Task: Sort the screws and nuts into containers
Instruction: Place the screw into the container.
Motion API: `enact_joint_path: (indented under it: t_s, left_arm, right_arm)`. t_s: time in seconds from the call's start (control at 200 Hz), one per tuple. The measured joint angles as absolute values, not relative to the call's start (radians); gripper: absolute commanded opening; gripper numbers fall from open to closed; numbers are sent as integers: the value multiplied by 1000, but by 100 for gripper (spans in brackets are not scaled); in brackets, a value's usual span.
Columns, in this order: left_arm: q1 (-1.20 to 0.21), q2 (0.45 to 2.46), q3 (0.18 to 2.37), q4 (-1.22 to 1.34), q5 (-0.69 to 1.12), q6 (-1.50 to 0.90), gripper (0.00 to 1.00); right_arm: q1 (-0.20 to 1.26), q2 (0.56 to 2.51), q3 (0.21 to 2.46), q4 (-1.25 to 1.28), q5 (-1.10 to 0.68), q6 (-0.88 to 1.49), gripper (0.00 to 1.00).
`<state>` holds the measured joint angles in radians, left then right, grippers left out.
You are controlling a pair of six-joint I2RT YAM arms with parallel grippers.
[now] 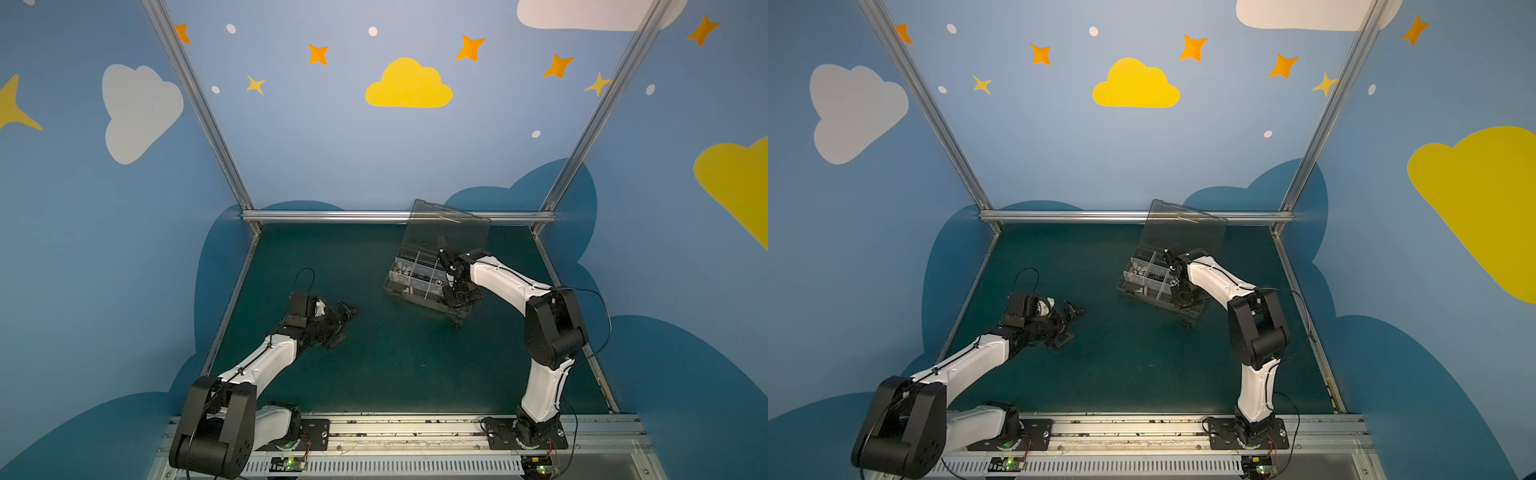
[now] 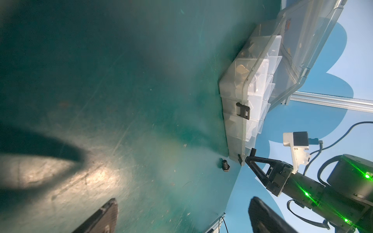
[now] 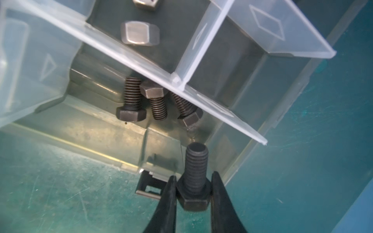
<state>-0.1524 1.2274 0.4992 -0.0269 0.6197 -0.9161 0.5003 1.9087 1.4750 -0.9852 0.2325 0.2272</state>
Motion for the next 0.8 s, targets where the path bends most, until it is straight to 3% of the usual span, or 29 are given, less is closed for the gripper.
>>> enact_joint_path:
  t_s: [0.225,0.801]
  left_arm:
    - [-152,1227,499,-27,620,-916,100]
    - [-152,1227,500,-27,620,-916,100]
  right_arm:
    - [492,1920,1491,-988,240,227,27]
    - [479,1893,1489,-991,173,197,41]
